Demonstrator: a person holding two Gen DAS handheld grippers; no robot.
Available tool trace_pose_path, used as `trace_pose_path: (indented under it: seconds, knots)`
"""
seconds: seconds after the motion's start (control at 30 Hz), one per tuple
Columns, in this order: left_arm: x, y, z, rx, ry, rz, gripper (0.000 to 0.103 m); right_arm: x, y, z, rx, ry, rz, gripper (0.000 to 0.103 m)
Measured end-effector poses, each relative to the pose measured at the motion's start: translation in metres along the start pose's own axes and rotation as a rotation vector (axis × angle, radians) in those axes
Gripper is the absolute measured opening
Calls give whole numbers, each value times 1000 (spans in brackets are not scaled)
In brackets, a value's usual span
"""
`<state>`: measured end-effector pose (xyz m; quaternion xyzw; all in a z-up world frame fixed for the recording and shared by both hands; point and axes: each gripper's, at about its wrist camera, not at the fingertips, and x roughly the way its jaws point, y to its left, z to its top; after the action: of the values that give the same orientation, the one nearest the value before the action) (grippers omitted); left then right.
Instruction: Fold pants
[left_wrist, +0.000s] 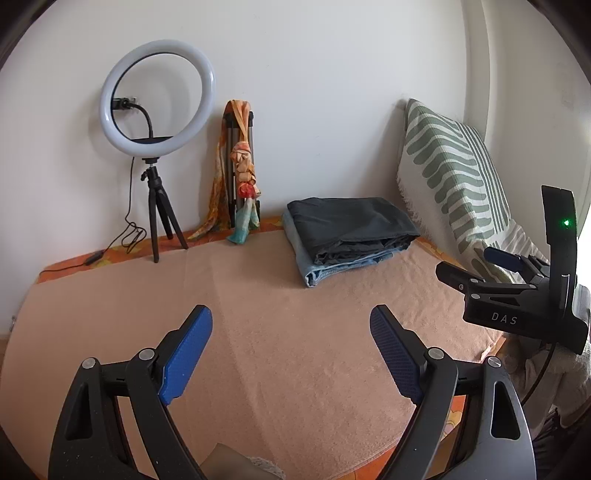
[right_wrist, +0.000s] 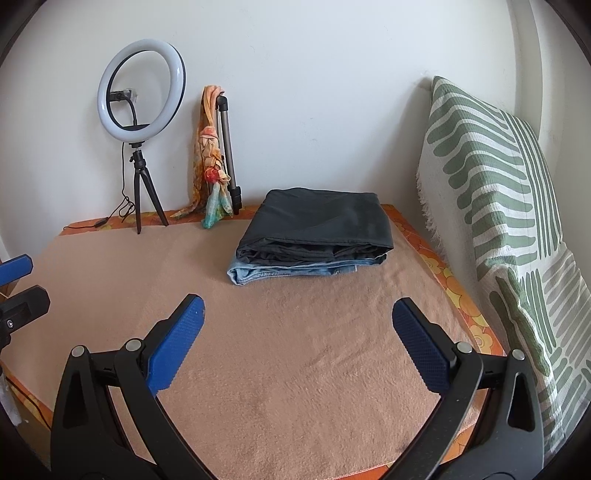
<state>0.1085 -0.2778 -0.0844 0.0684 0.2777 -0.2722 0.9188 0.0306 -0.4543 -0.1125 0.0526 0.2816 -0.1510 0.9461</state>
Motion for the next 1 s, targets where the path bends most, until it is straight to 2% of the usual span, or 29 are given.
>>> trace_pose_path:
  seconds: [0.17,0.27,1.0]
  knots:
    - [-2,1,-1,6,-12,8,89,2,0,-1,0,6,1,103]
    - [-4,2,-1,13,-24,3,102,3,1,-2,-4,8,2,103]
    - [-7,2,1,24,-41,11,103,6,4,-3,5,14,16,103]
